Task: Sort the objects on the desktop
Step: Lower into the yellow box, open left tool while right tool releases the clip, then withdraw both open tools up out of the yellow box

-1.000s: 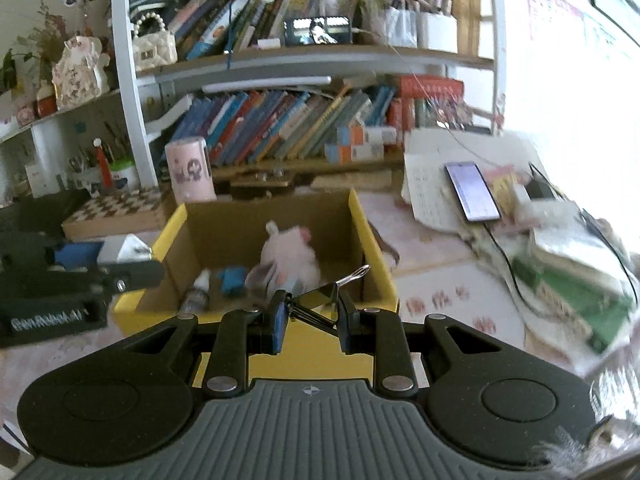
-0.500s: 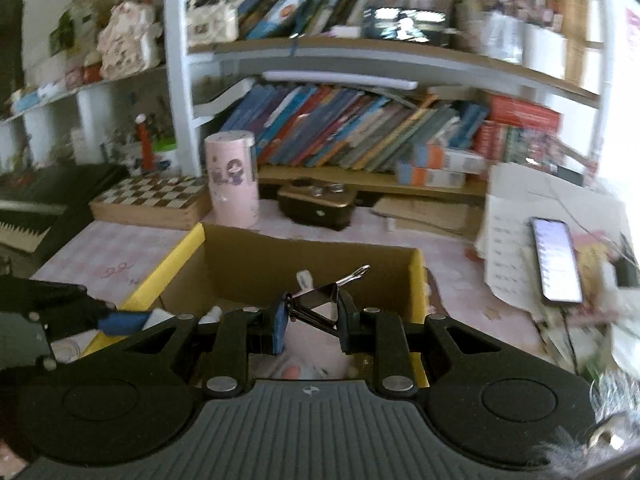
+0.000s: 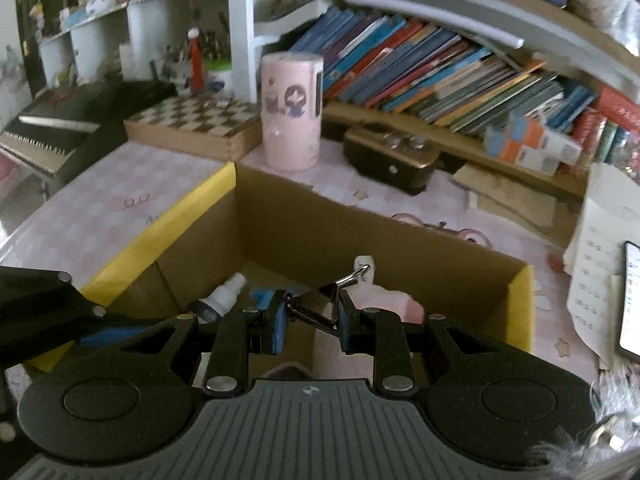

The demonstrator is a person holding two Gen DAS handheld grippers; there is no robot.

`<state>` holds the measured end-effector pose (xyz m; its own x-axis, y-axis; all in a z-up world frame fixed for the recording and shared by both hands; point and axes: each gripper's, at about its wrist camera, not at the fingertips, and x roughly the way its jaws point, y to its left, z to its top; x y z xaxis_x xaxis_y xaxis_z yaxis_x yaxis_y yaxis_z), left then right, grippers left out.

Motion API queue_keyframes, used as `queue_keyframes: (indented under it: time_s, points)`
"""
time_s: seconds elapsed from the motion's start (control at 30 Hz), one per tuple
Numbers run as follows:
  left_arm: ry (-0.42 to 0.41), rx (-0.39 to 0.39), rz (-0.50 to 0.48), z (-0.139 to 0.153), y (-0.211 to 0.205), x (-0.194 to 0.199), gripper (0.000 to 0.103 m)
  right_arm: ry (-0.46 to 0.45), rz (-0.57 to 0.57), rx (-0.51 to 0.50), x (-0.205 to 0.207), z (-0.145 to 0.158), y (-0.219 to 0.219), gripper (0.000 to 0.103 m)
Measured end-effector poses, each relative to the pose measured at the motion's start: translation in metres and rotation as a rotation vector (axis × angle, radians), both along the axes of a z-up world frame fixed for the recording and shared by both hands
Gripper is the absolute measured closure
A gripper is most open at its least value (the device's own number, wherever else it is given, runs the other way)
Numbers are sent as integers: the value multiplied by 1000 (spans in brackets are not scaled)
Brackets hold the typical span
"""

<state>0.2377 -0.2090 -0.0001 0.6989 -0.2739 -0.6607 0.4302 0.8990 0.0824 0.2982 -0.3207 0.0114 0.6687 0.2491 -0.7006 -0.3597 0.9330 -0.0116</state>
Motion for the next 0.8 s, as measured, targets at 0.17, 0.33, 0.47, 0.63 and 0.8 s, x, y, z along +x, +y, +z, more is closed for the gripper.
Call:
queue_keyframes:
  time_s: [0.17,0.33,0.47,0.63,0.8]
  points:
    - [-45,-1,15,6,2,-9,48,56,17,21,11,-6,0,80]
    - [-71,-66,71,16,21,-26,43,69,35,19,14,-9,3,72]
    - [-90,-103,149,26,44,-37,42,48,38,32,11,-5,2,60]
    - [-136,-109,242,39,70,-49,36,14,9,58,2,7,-6,59]
    - [-175,-106,298,49,94,-63,32,-62,-41,82,-22,27,-15,57]
